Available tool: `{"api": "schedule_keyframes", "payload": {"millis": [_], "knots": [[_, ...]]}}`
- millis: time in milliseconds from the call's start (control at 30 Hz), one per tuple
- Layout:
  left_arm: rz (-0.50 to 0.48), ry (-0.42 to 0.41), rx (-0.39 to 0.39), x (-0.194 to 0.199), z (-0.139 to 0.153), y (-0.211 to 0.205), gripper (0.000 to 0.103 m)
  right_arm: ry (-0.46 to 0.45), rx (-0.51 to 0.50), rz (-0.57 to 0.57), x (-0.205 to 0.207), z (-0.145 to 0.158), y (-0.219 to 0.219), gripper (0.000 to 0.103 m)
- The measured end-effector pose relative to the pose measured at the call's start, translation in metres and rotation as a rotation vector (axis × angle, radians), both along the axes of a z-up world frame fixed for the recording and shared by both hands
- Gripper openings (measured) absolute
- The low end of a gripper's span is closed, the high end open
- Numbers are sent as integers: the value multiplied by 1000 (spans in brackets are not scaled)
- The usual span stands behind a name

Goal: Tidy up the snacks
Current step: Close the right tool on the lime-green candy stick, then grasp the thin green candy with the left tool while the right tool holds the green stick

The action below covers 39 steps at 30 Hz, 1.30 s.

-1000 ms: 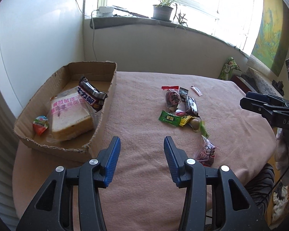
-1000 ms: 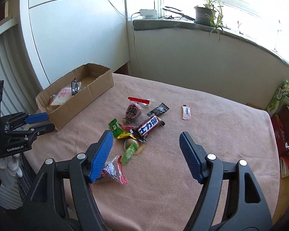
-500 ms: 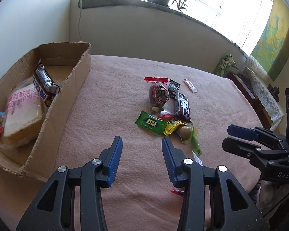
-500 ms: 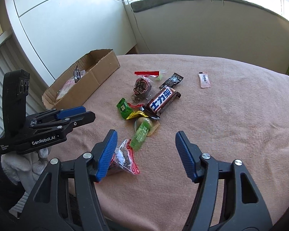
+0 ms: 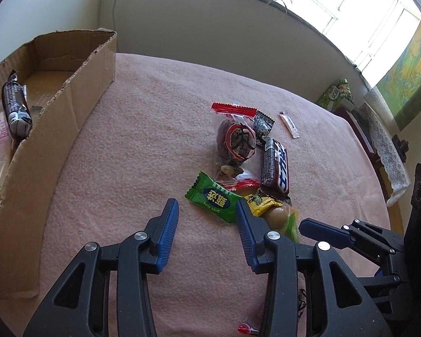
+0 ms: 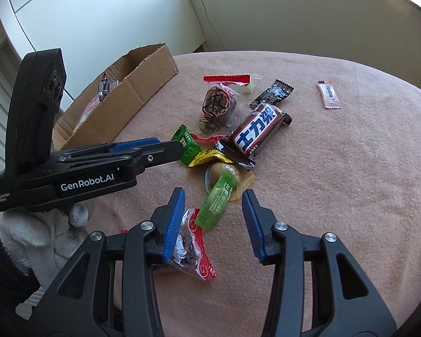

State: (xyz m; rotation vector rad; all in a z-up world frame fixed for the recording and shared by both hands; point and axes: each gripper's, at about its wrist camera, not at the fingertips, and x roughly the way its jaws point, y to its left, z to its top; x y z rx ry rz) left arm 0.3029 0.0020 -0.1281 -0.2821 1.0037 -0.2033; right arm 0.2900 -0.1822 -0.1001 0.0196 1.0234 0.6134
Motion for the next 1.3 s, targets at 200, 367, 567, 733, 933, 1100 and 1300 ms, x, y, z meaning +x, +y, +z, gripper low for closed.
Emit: {"api": "schedule_keyframes", "payload": {"millis": [200, 367, 567, 733, 933, 1100, 1300], "knots": [[-29, -3, 53, 8, -1, -13, 40, -13, -40, 15, 5, -5, 7, 34], [-45, -14, 107, 8, -2, -23, 40, -13, -48, 6, 8, -7, 2, 23], [-37, -14, 118, 9, -1, -20, 42, -7, -69, 7, 4, -12, -7, 13], [-42, -21, 153, 14, -2, -26, 46, -8, -70, 6, 3, -12, -11, 12], [-62, -43, 213, 18, -3, -30, 37, -10, -67, 0, 0, -13, -14, 12], [-54, -54, 196, 19, -1, -22, 20, -15, -69, -3, -2, -14, -15, 10], [-36, -45, 182, 19, 0, -22, 15, -13, -67, -5, -3, -13, -14, 10]]}}
